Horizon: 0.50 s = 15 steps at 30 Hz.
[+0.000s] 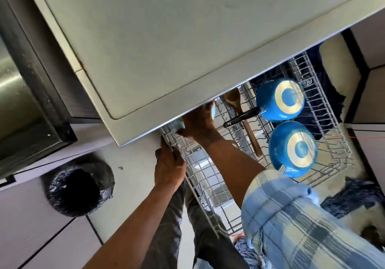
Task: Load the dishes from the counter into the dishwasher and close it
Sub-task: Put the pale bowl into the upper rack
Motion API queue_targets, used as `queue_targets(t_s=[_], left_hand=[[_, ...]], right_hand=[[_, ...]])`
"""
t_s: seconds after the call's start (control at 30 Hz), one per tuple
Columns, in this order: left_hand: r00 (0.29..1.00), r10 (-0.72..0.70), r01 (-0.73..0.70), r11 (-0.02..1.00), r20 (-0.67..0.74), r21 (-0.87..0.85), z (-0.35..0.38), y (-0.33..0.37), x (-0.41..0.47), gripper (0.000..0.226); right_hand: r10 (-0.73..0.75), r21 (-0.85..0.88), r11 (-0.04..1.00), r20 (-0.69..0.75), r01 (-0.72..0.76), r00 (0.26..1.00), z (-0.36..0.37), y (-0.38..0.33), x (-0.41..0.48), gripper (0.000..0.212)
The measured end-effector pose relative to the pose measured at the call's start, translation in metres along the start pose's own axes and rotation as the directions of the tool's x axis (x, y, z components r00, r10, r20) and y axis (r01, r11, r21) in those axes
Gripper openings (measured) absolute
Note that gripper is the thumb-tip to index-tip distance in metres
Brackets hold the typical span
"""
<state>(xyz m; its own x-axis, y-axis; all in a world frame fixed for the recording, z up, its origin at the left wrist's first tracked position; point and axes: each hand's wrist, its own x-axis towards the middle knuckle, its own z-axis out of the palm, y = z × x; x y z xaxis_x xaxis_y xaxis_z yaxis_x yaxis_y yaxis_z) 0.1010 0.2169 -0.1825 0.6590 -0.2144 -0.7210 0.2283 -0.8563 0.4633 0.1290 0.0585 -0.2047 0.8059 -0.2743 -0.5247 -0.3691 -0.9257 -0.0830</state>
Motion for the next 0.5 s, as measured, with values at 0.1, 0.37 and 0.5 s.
queue_targets(t_s=[0.1,0.37,0.5], left_hand=[[1.000,-0.012,0.011,0.998,0.014,0.055,0.001,-0.001,0.004,0.052],[0.987,0.105,-0.121,0.983,0.124,0.135,-0.024,-0.003,0.002,0.067],[0.972,0.224,-0.231,0.967,0.071,0.110,-0.059,-0.013,-0.017,0.062]], right_hand=[[-0.020,0.026,0.999,-0.023,0.021,1.000,0.002,-0.002,-0.003,0.103],[-0.006,0.379,0.923,-0.171,0.071,0.985,-0.013,0.030,-0.029,0.091],[0.250,0.643,0.765,-0.271,-0.019,0.930,-0.020,0.042,-0.101,0.077]])
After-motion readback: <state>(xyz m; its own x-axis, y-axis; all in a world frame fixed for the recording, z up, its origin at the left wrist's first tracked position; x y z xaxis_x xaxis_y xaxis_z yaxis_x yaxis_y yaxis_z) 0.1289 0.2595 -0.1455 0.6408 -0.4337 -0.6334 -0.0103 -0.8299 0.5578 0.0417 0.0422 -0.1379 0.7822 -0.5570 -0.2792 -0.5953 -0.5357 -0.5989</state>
